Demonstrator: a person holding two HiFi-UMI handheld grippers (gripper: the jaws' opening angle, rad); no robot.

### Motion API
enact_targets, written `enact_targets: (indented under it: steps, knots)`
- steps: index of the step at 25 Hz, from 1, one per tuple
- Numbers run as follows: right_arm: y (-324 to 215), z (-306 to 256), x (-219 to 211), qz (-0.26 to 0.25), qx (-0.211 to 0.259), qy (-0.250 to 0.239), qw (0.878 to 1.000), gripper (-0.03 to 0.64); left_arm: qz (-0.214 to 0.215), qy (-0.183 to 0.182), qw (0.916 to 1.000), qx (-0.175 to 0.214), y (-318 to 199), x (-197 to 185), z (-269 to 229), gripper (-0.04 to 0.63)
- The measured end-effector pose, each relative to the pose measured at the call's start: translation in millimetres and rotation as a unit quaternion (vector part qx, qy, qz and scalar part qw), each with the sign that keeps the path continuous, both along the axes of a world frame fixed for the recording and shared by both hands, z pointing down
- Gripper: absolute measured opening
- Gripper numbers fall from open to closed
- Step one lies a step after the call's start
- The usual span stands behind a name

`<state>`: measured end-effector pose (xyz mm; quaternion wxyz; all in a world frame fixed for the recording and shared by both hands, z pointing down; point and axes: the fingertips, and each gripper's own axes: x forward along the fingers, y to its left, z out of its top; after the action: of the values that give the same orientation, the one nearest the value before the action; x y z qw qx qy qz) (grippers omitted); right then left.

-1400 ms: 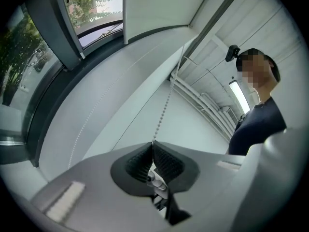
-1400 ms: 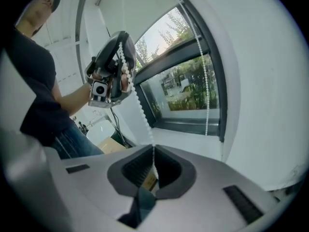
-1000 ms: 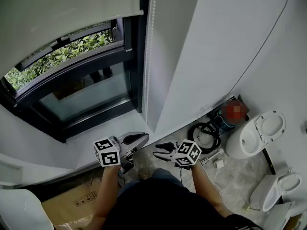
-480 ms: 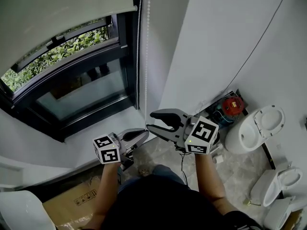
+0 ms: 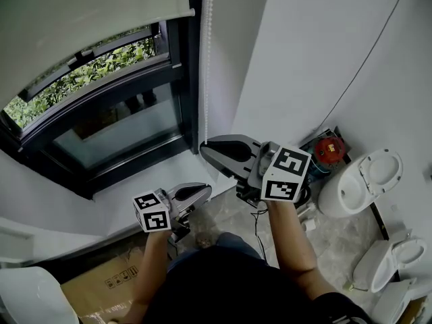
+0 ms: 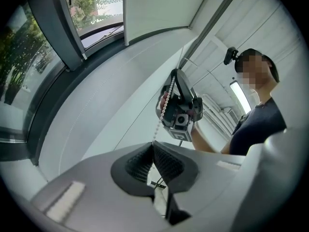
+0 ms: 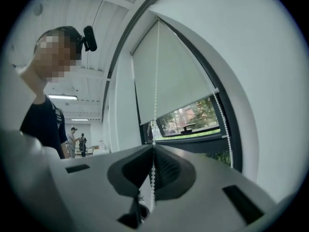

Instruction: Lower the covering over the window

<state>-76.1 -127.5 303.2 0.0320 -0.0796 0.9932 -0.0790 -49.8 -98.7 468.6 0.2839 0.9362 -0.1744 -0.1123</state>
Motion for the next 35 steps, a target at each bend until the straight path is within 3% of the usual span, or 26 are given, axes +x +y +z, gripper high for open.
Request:
enact_targets:
  steps: [5,9,12,17,21,23,26,29,33,35]
  knots:
    - [3.5,0.7,-0.2,-0.004,-0.014,-0.022,1.0,0.014,0.004,0.024,0.9996,0.015,5.3,-1.6,-1.5,0.014]
    - [5.0,31.0,-4.9,0.013,0.01,0.053,0.998,0.012,0.011,-0.007,0.9999,0.001,7.5,-2.5,27.6,0.014]
    - [5.8,47.4,-6.2,0.012,-0.009,0.052,0.999,0.012,0.008,-0.001,0.9996,-0.027,8.9,-4.8,43.1,0.014]
    - [2.1,68.9,-4.7,0.019,-0.027,0.058,0.998,0.012,0.034,-0.019,0.999,-0.022,17.6,3.0,58.3,0.014]
    - [-3.2,74.5,-1.9,0.025,-0.038,0.048,0.998,0.012,0.033,-0.004,0.999,-0.03,16.0,2.1,61.4,0.014]
    - [-4.9,80.2,-1.5,0.027,-0.036,0.06,0.997,0.014,0.035,-0.015,0.9987,-0.034,16.1,2.6,64.8,0.014]
    - [-5.0,96.7,-2.6,0.027,-0.039,0.087,0.995,0.012,0.047,-0.06,0.9964,-0.038,20.9,6.6,79.1,0.014]
    - [-4.7,103.6,-1.9,0.023,-0.054,0.079,0.995,0.014,0.049,-0.055,0.9958,-0.053,23.4,8.0,84.2,0.014]
    - [0.1,131.2,-3.5,0.01,-0.059,0.137,0.989,0.012,0.057,-0.063,0.9945,-0.061,25.7,9.6,89.7,0.015]
    - [6.6,138.8,-4.1,0.002,-0.077,0.132,0.988,0.012,0.056,-0.053,0.9949,-0.064,26.9,9.5,89.5,0.015]
